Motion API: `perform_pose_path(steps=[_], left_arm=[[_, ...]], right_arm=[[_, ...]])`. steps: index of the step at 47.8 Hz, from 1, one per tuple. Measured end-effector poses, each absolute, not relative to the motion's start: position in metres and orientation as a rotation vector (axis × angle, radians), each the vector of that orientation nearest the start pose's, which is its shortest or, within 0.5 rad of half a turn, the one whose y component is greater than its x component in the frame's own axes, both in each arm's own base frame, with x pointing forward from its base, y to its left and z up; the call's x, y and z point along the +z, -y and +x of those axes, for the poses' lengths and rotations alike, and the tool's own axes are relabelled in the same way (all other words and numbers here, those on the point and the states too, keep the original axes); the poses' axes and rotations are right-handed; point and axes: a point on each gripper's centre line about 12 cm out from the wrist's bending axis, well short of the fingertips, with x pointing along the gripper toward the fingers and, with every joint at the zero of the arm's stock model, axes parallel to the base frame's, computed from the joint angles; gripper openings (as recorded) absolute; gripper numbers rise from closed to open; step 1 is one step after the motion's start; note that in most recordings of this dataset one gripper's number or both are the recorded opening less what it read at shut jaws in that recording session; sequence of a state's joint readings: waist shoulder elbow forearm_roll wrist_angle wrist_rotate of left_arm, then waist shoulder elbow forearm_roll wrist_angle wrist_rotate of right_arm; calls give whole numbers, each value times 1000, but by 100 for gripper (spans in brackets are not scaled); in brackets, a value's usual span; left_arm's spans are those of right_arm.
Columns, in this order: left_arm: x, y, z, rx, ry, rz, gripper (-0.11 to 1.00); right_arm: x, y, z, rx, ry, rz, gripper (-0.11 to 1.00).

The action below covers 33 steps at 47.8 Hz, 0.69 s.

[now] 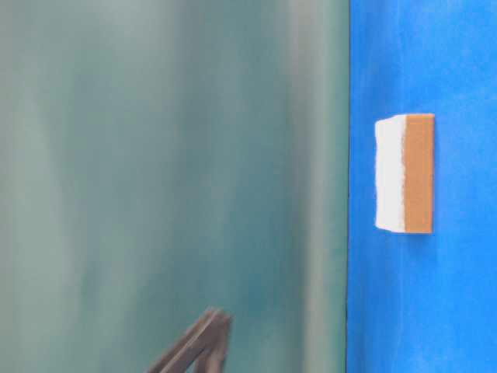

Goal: Hand over the sponge with the left arm and wipe it with the right arm.
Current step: 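Reach the left gripper to the sponge and grasp it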

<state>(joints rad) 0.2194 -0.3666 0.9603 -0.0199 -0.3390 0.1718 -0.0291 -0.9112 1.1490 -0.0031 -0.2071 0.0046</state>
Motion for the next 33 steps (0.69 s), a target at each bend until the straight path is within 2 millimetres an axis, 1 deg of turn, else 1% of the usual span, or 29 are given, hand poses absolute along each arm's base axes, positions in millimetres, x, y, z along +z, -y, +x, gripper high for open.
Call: perform_pose_path(steps=[2, 7, 13, 17, 21, 27, 33], left_arm=[[227, -71, 314, 203, -291, 139, 94], [210, -80, 336, 202, -364, 150, 94], [186, -91, 364, 195, -473, 158, 94], [170, -99, 378, 196, -535, 148, 94], [154, -108, 390, 202, -587, 138, 94], [132, -121, 399, 218, -639, 122, 94], [111, -125, 405, 216, -680, 115, 94]], right_arm=[[283, 6, 209, -29, -32, 4, 0], [282, 6, 210, -27, -38, 4, 0], [281, 6, 210, -29, -43, 4, 0], [281, 6, 211, -29, -43, 4, 0], [281, 6, 211, -29, -46, 4, 0], [279, 6, 212, -29, -54, 2, 0], [277, 6, 213, -30, -63, 4, 0]])
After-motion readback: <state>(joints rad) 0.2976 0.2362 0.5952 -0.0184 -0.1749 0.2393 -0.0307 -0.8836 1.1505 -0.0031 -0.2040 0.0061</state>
